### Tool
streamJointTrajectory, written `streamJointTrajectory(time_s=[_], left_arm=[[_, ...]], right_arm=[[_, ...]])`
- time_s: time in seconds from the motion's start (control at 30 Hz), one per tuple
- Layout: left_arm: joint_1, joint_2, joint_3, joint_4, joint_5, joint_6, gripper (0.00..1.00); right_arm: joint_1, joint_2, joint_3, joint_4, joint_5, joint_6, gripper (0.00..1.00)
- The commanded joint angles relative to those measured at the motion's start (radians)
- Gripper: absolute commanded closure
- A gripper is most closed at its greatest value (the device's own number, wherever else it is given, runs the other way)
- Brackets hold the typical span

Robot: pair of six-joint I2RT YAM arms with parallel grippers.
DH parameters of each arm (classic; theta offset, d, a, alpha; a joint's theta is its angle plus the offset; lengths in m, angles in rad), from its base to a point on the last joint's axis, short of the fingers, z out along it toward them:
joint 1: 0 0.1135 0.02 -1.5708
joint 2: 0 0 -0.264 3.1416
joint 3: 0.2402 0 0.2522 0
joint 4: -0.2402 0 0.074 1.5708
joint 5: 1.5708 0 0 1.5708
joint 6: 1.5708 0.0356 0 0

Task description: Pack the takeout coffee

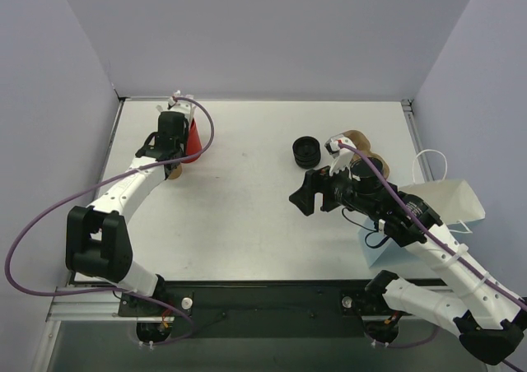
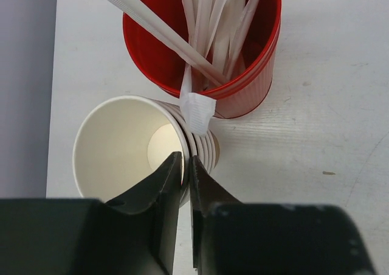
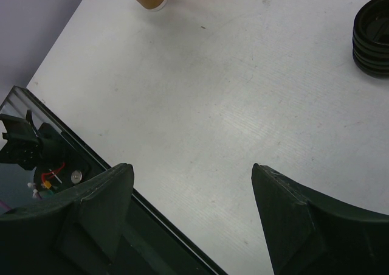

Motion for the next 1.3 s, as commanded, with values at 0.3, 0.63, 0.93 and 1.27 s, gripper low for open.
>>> streamJointTrajectory(time_s=[0.3, 0.63, 0.93, 1.27], left_arm=[[-0.017, -0.048, 0.024, -0.015, -0.119, 0.038, 1.00], [-0.080, -0.057, 0.056, -0.078, -0.249, 0.082, 1.00], [-0.129, -0.062, 0.075, -0.089, -0.337, 0.134, 1.00], [-0.161, -0.143, 0.176, -0.165, -0.354, 0.150, 1.00]], right_arm=[[0.005, -0.009, 0.000, 0.035, -0.006, -0.012, 0.20], [0.004, 0.002, 0.010, 0.035, -0.012, -0.009, 0.20], [0.004, 0.010, 0.010, 0.036, -0.015, -0.004, 0.20], [0.005, 0.013, 0.026, 0.035, -0.027, 0.010, 0.20]])
